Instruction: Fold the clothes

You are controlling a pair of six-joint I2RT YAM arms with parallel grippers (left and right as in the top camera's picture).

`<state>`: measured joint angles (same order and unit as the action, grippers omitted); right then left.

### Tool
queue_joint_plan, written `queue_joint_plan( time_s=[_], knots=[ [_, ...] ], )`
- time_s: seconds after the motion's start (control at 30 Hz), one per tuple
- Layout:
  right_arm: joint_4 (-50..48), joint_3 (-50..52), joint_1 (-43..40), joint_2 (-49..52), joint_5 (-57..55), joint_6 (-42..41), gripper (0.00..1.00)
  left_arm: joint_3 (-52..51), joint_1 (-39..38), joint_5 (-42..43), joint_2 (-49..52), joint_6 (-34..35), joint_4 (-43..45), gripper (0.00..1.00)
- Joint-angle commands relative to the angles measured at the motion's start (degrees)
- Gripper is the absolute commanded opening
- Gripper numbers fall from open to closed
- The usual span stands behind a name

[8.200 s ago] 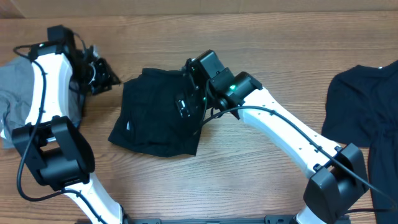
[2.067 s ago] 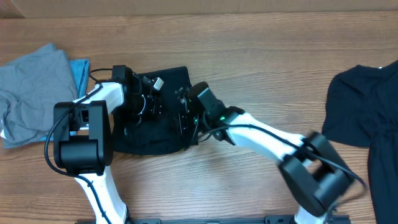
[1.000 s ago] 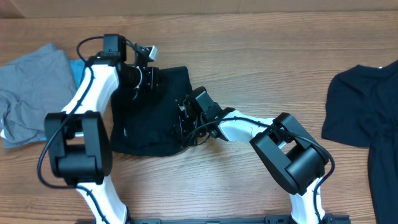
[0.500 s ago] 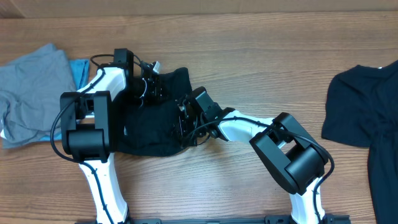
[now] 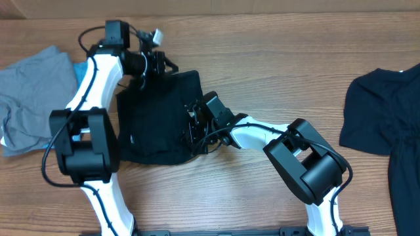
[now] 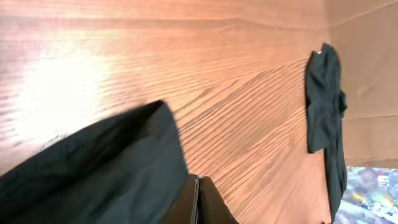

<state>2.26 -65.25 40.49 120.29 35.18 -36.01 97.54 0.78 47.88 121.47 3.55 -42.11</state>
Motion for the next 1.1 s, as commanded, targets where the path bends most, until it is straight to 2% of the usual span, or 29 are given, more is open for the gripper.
queue_joint_plan(
  time_s=[0.0,0.3,0.4,0.5,0.57,0.7,0.83,0.93,1.07],
  knots=[
    [1.0,1.6,1.0,3.7,-2.4,-0.1,0.04,-0.2,-1.1,1.1,2.2,3.6,1.3,0.04],
    [1.0,1.6,1.0,3.7,-2.5,0.0,0.04,-0.2,-2.5,0.7,11.6,5.9,4.7,0.04],
    [1.0,1.6,1.0,3.7,-2.5,0.0,0.04,-0.2,-2.3,-4.2,14.2,5.9,4.9,0.04],
    [1.0,1.6,1.0,3.7,-2.6,0.0,0.04,-0.2,-2.3,-15.6,16.3,7.7,5.0,0.04],
    [1.0,1.6,1.0,3.7,-2.9,0.0,0.04,-0.2,-2.3,-18.4,17.2,9.4,4.7,0.07],
    [1.0,1.6,1.0,3.7,-2.9,-0.1,0.04,0.1,-2.2,-15.5,17.4,9.4,6.6,0.1],
    [1.3,1.6,1.0,3.7,-2.9,0.0,0.04,6.1,-1.0,0.8,16.4,10.3,6.7,0.17],
    [1.3,1.6,1.0,3.7,-2.9,0.0,0.04,12.0,0.4,8.5,14.5,13.9,4.5,0.18],
    [1.4,1.6,1.0,3.7,-2.9,0.0,0.04,15.8,2.3,2.8,11.4,14.0,-3.3,0.19]
  ],
)
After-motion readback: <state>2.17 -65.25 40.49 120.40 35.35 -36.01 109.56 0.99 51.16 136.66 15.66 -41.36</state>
